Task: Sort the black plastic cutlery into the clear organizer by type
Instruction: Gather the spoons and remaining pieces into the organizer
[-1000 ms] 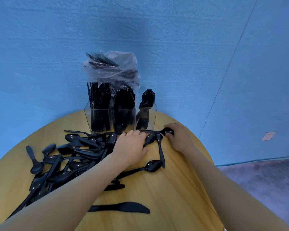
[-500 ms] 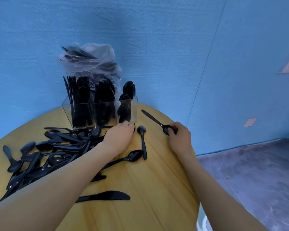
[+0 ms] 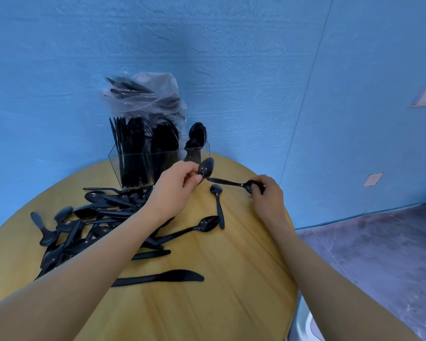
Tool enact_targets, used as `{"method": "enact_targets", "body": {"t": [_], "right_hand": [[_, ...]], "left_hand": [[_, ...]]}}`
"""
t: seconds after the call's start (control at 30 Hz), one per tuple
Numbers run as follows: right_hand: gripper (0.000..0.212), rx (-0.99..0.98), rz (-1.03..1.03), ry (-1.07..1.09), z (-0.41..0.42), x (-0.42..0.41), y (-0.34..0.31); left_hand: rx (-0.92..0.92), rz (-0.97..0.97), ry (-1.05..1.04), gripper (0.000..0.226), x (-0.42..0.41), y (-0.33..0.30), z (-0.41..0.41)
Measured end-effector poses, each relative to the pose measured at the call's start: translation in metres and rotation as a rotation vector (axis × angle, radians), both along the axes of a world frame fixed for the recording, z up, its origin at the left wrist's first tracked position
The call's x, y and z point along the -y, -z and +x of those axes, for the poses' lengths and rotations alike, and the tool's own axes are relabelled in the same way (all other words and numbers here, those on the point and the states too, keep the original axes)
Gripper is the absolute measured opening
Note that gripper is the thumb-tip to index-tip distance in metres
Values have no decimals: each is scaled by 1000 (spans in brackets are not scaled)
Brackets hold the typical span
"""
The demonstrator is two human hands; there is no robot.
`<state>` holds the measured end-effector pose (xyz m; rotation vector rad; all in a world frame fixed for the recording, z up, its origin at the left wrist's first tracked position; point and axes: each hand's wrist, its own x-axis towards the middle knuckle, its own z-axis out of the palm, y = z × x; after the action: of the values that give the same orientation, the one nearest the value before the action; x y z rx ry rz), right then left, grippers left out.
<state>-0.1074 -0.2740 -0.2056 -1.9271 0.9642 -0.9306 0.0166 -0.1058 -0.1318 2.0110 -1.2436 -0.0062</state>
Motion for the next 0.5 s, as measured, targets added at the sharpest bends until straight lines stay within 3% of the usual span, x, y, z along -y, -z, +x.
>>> {"method": "enact_targets", "body": {"t": [0.2, 0.37, 0.5], "right_hand": [[20, 192, -76, -77, 9, -42, -50], [21, 105, -196, -236, 6, -90, -83], [15, 110, -90, -363, 8, -121, -99]], "left_hand": [[-126, -176, 7, 10, -26, -17, -2], [-217, -297, 36, 15, -48, -26, -12], [-212, -341, 55, 16, -64, -25, -18]]}}
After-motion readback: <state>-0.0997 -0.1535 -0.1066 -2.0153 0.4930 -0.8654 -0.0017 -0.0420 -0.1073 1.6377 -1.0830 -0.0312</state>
